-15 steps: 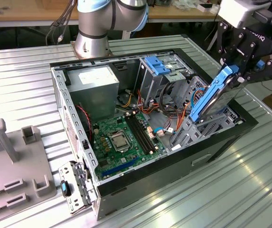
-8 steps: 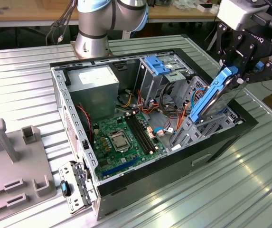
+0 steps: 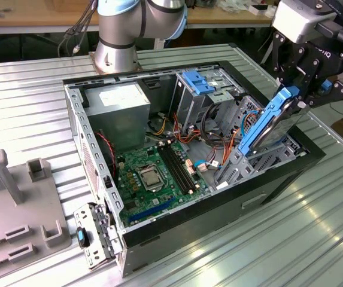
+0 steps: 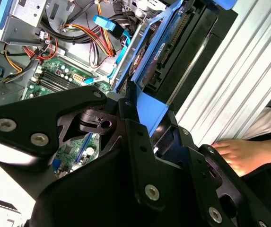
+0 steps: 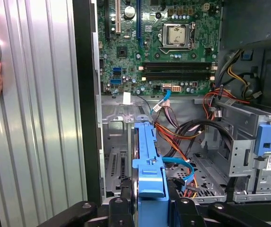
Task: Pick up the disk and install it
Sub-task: 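Insert the disk into the insertion slot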
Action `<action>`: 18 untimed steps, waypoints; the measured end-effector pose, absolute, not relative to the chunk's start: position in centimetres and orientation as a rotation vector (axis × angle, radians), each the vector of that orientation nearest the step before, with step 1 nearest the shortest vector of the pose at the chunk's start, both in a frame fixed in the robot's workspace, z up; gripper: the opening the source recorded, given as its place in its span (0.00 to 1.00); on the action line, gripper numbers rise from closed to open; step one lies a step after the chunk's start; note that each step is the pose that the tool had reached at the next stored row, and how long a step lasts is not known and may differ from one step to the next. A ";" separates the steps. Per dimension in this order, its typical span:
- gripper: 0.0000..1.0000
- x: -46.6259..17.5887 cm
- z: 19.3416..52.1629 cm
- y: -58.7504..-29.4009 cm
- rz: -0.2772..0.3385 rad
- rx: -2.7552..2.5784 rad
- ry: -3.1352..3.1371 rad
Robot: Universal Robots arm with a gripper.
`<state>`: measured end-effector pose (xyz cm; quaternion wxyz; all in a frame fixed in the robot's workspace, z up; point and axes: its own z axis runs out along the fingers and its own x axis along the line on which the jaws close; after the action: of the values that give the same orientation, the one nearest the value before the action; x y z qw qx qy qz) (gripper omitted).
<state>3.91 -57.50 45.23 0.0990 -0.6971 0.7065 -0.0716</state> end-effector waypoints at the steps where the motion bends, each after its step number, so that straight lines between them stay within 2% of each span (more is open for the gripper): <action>1: 0.37 3.9 45.2 -57.5 -0.212 -2.062 2.090; 15: 0.37 3.9 44.6 -57.6 -0.212 -2.062 2.090; 18: 0.37 3.9 43.0 -57.6 -0.212 -2.062 2.090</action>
<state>3.90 -57.56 43.02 0.0991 -0.6971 0.7065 -0.0716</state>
